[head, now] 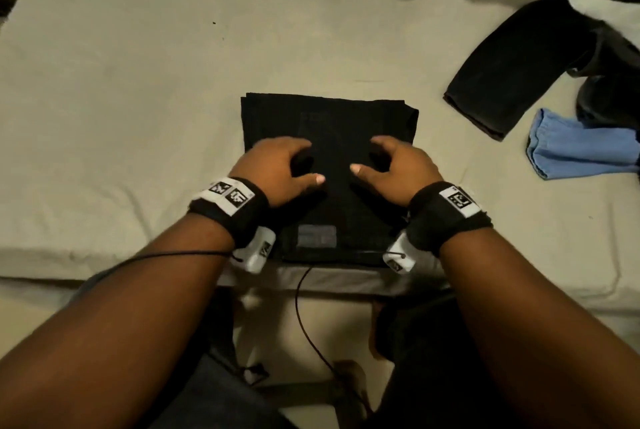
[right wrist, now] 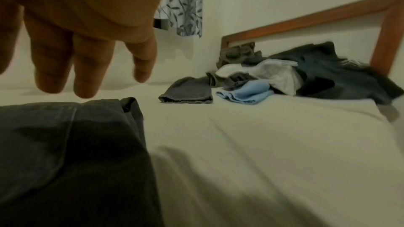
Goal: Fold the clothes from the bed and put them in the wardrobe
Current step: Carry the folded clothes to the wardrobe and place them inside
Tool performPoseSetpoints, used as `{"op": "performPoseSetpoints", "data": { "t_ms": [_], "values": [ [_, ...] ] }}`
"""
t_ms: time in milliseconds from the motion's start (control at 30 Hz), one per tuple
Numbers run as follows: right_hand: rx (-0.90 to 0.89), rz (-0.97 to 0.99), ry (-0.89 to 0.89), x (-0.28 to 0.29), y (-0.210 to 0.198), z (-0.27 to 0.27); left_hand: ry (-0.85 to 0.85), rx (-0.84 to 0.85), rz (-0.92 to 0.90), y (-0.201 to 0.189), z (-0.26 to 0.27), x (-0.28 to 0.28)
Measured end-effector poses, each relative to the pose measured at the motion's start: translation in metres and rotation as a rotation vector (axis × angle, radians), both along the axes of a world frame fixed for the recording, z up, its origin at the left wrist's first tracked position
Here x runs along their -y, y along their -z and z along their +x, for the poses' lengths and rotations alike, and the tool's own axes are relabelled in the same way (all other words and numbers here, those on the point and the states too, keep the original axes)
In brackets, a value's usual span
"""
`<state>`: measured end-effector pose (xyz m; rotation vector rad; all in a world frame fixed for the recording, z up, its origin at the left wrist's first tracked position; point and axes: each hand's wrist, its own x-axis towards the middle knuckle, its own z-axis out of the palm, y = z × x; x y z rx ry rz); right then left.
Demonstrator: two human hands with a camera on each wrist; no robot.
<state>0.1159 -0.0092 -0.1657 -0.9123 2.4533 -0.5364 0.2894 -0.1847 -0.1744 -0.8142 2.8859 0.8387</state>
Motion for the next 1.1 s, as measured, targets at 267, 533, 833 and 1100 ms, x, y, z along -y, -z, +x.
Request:
{"op": "performPoseSetpoints", "data": {
  "t_ms": [267,533,833,1100],
  "values": [
    [0.217,-0.242,0.544,0.009,0.07,-0.087,-0.362,-0.235,0.305,0.039,-0.025,0.068],
    [0.122,-0.189,0.442,0.04,0.085,-0.123,-0.185,0.149,-0.091,0.053,-0.029,0.075],
    [0.28,-0.113,0.538,0.021,0.07,-0.118,-0.43,-0.134,0.264,0.056,-0.013,0.079],
    [0.742,-0.25,0.537,0.008,0.054,-0.066,-0.808,-0.166,0.989,0.04,-0.007,0.069]
  ]
}}
